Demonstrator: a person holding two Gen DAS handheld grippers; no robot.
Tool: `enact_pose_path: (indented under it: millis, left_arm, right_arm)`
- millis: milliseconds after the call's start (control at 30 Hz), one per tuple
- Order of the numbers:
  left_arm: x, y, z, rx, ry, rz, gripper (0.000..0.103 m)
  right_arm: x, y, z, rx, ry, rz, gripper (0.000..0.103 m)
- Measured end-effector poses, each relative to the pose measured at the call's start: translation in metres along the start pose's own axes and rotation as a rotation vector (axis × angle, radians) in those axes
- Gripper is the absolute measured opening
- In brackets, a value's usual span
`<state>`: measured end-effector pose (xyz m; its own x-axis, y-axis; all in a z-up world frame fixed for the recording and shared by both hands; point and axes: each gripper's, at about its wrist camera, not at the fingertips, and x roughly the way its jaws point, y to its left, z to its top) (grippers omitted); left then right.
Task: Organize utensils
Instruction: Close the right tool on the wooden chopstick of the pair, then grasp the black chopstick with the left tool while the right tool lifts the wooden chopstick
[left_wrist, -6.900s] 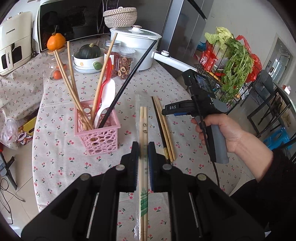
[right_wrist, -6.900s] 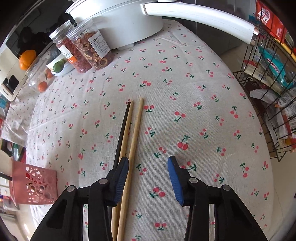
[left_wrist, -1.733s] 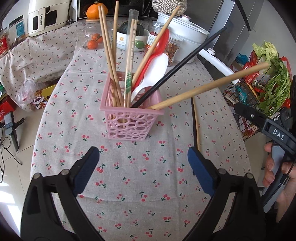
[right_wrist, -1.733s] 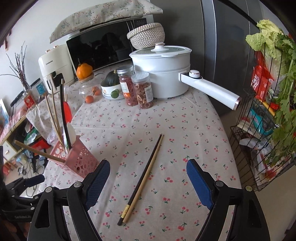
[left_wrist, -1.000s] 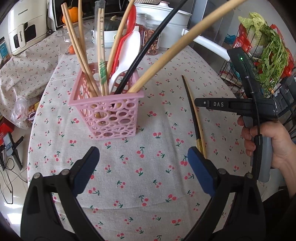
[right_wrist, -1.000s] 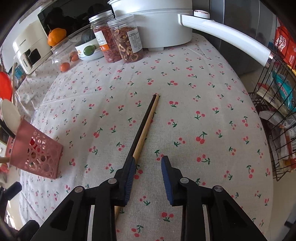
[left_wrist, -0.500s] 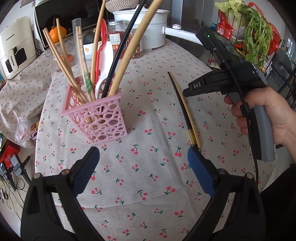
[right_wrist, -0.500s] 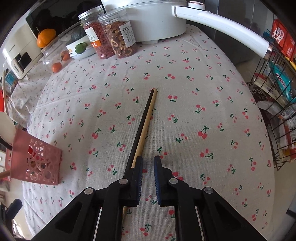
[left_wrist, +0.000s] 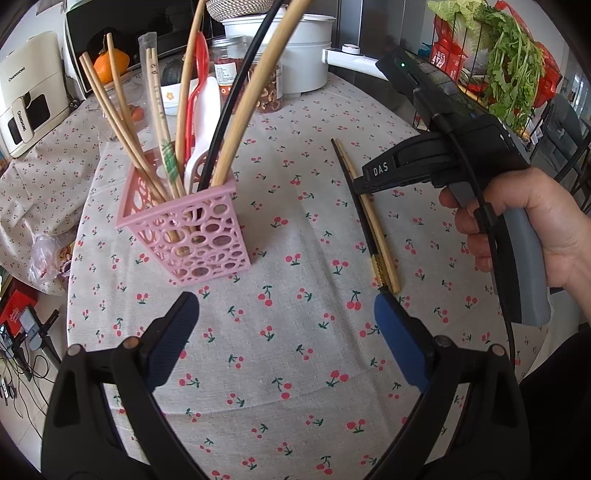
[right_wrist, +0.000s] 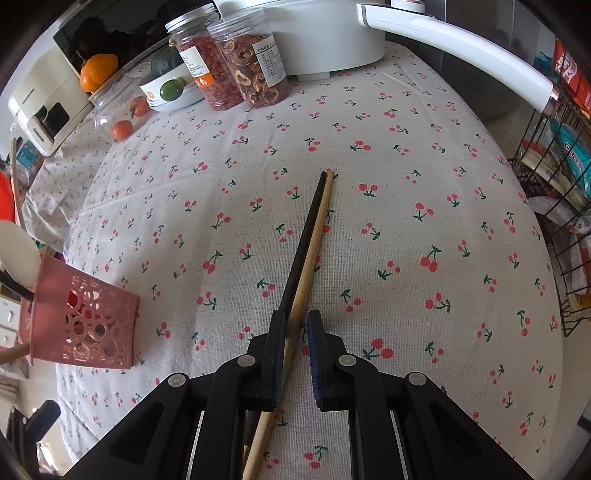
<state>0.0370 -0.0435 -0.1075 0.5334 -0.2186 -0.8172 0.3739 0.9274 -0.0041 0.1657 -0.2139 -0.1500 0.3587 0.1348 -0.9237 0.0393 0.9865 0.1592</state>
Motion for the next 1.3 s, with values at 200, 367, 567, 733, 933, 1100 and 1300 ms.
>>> enact_pose_path:
  millis: [200, 367, 567, 733, 933, 1100, 1300]
  left_arm:
    - [0.001, 0.000, 0.001, -0.001, 0.003, -0.002, 0.095]
    - [-0.001, -0.009, 0.003, 0.011, 0.001, -0.004, 0.091]
    - [0.000, -0.032, 0.010, 0.052, 0.032, -0.015, 0.077]
    - [0.019, -0.064, 0.025, 0.102, 0.086, -0.018, 0.063]
    - [0.071, -0.075, 0.065, 0.018, 0.163, -0.009, 0.039]
    - [0.116, -0.073, 0.098, -0.094, 0.178, 0.032, 0.024]
    - [0.141, -0.076, 0.119, -0.108, 0.202, 0.098, 0.023]
  right_arm:
    - [0.005, 0.004, -0.001, -0.027, 0.057, -0.083, 0.010]
    - [-0.001, -0.008, -0.007, -0.001, 0.078, -0.089, 0.007]
    - [-0.028, -0.051, -0.020, 0.043, 0.060, -0.077, 0.007]
    - [-0.050, -0.085, -0.030, 0.078, 0.038, -0.047, 0.007]
    - [-0.071, -0.106, -0.040, 0.094, -0.006, 0.012, 0.007]
    - [-0.081, -0.114, -0.040, 0.110, -0.033, 0.042, 0.007]
    - [-0.087, -0.115, -0.038, 0.100, -0.052, 0.065, 0.007]
